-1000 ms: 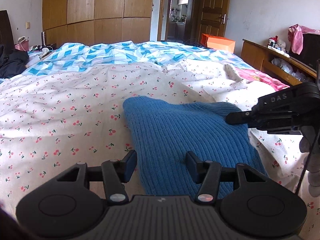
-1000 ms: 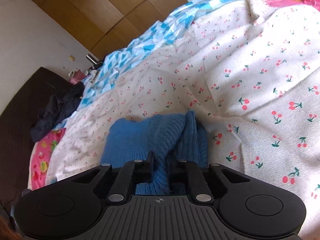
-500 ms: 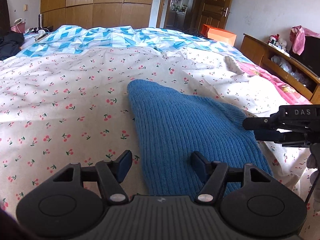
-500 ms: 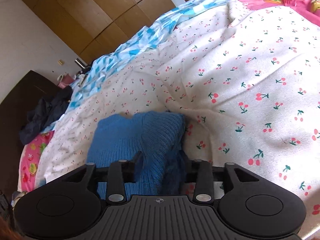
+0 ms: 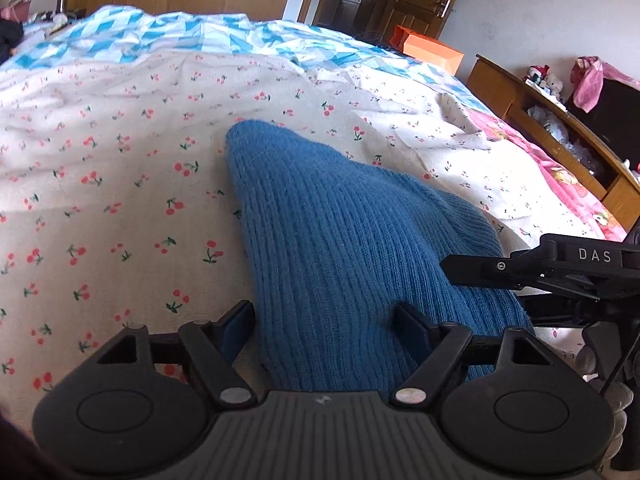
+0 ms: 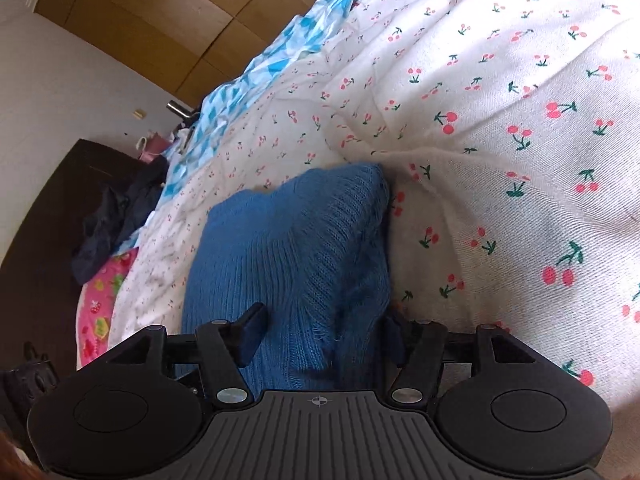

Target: Fold small clothes

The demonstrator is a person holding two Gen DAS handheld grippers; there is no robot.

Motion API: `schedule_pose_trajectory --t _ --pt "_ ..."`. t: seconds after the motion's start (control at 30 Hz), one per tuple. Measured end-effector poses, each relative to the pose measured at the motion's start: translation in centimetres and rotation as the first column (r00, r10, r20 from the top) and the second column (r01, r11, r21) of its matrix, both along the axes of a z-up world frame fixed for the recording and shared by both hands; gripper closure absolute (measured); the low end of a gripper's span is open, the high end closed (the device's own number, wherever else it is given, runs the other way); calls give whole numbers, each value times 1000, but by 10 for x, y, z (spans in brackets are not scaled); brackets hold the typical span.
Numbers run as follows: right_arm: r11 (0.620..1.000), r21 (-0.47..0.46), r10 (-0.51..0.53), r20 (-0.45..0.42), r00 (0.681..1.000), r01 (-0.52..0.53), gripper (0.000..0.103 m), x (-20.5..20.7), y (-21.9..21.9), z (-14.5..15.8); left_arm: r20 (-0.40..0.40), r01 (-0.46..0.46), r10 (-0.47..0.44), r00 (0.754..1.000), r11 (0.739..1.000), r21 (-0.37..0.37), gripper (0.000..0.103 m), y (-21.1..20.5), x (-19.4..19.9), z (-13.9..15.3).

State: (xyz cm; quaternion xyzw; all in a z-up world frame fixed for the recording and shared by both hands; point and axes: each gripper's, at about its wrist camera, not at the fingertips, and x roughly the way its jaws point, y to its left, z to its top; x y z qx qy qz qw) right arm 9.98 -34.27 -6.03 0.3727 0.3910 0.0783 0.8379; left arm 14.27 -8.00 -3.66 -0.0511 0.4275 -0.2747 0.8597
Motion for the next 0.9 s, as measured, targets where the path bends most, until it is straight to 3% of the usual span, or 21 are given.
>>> schedule_pose_trajectory --t 0.07,0.13,0.27,0.33,0.4,0.47,0.53,0.63,0.73,0.8,0.9 --pt "1000 14 -2 -5 1000 2 56 2 6 -2 -30 0 -2 1000 999 -45 35 5 -3 2" --pt "999 31 17 0 1000 -17 66 -3 11 1 -15 13 -14 1000 999 -30 43 11 -14 7" --pt "992 118 44 38 998 -48 70 -28 18 15 -79 18 -23 997 998 -66 57 34 -39 13" --pt "988 139 60 59 996 -68 71 -42 24 22 -104 3 -13 995 995 -96 57 45 -53 17" --pt "991 107 75 58 996 -81 71 -52 31 25 -82 1 -4 997 999 -41 57 45 -63 17" --pt "998 44 42 20 999 -43 70 -54 32 19 -85 -4 3 996 1000 -6 56 42 -60 9" --pt "1000 -9 -25 -22 999 25 64 -46 23 10 -124 -37 32 992 999 -39 55 43 -50 5" --pt "998 56 -40 -17 999 41 58 -35 10 10 -102 -54 48 994 997 -59 55 43 -43 15" --pt "1000 8 -26 -2 1000 26 52 -32 11 16 -60 -45 42 997 997 -55 55 45 -38 26" --pt "1000 10 -17 -10 1000 17 49 -37 9 15 -60 -36 32 998 997 -68 46 47 -32 28" --pt "998 69 6 -25 1000 -4 46 -47 7 9 -81 -14 10 997 999 -45 44 40 -19 17"
